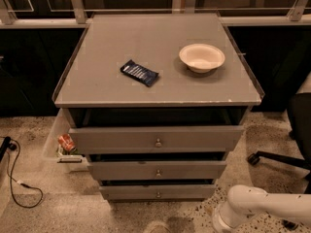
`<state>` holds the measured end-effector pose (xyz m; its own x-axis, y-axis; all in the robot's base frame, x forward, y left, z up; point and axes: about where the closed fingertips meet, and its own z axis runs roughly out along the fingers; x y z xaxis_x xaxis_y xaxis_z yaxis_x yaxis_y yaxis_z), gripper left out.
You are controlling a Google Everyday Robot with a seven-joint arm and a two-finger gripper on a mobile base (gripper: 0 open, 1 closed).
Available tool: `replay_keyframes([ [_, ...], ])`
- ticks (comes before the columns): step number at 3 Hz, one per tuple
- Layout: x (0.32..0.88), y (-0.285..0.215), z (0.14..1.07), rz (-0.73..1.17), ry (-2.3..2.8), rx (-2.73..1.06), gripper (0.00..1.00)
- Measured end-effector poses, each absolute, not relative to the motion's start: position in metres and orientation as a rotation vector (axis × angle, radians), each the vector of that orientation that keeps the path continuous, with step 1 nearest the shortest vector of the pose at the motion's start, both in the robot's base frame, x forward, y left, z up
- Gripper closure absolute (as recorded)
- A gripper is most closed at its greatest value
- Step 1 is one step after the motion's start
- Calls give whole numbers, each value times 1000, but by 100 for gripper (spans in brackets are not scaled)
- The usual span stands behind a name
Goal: Open bottom drawer
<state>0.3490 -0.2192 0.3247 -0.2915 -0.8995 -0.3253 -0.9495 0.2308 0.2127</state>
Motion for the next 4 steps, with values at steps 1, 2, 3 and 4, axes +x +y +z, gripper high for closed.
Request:
replay_keyframes([
  [1,349,-219,325,563,2356,-1783,0],
  [2,351,-220,317,577,2315,-1771,0],
  [3,374,-223,289,540,2225,-1712,0],
  [4,401,-218,268,451,2128,-1657,0],
])
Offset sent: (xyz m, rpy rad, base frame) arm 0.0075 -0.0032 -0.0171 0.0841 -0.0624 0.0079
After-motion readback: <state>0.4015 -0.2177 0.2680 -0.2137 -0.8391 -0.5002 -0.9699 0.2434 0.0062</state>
